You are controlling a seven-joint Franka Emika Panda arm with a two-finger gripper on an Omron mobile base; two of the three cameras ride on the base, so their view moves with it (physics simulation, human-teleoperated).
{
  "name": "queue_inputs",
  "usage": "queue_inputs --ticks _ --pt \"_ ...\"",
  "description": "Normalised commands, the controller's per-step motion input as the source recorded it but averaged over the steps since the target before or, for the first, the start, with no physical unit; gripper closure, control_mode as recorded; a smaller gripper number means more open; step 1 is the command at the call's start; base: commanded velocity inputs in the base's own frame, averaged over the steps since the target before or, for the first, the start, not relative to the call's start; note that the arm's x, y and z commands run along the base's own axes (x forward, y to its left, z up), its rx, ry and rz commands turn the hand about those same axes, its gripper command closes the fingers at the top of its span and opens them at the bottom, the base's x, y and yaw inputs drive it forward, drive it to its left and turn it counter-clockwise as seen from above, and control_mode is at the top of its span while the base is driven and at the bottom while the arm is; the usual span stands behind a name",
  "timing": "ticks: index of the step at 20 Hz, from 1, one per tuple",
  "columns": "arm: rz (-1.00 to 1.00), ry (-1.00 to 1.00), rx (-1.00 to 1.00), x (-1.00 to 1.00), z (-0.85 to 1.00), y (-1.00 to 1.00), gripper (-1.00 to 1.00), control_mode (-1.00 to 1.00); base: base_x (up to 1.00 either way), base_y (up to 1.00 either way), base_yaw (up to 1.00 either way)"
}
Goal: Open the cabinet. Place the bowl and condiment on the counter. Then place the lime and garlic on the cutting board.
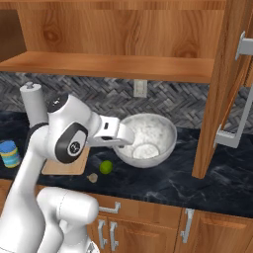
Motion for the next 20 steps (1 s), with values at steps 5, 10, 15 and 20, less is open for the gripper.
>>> queue_inputs --ticks 5,10,15,20 --pt "0.01 0.00 0.00 0.38 -0.02 0.00 1.00 -1.00 0.00 0.00 0.00" --pt "0.02 0.00 0.01 0.08 0.00 -0.13 1.00 -1.00 0.00 0.00 0.00" --pt "0.05 0.03 0.06 0.02 -0.02 -0.42 1.00 -1.00 0.00 0.00 0.00" --pt "0.08 0.04 0.03 0.24 -0.09 -0.34 1.00 -1.00 0.00 0.00 0.00"
